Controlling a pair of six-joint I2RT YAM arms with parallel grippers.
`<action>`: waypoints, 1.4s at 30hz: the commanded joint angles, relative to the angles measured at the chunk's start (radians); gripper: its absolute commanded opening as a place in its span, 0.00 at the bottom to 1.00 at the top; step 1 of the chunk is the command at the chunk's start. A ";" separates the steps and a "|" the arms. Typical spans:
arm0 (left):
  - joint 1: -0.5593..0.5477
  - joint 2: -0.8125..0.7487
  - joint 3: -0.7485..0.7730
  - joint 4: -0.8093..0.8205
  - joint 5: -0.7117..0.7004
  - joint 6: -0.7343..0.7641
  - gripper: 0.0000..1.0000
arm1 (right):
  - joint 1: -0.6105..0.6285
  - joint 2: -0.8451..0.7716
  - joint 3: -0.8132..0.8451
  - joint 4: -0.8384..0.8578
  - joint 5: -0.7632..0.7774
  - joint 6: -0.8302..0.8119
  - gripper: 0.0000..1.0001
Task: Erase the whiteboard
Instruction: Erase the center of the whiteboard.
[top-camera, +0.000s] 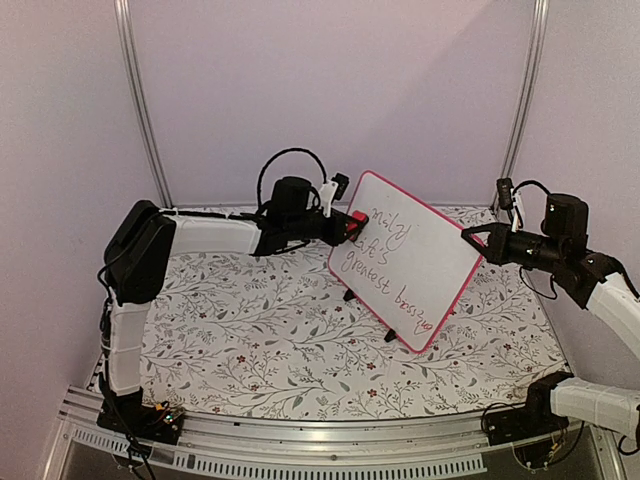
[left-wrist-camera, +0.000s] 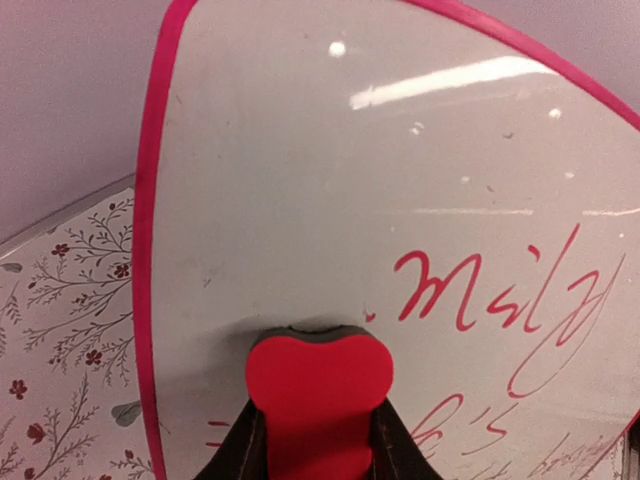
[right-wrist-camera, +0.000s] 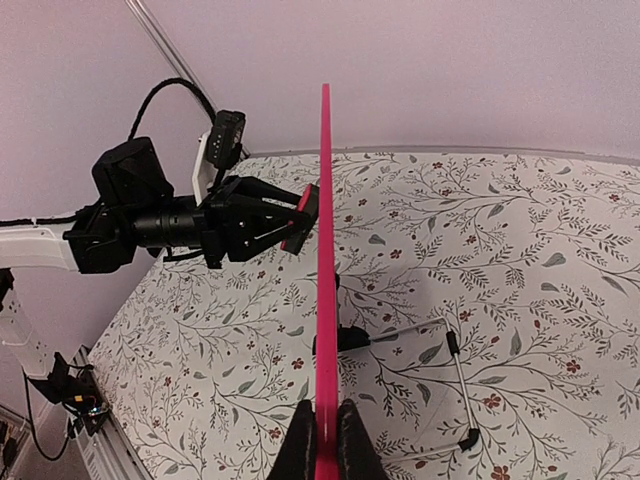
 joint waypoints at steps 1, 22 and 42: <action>-0.028 -0.022 -0.055 0.012 0.003 -0.021 0.07 | 0.018 0.007 -0.002 0.022 -0.100 -0.034 0.00; -0.037 -0.023 -0.019 0.005 0.013 -0.026 0.07 | 0.018 0.011 -0.003 0.021 -0.100 -0.031 0.00; -0.039 -0.003 0.109 -0.043 0.015 -0.001 0.07 | 0.018 0.005 -0.009 0.019 -0.100 -0.030 0.00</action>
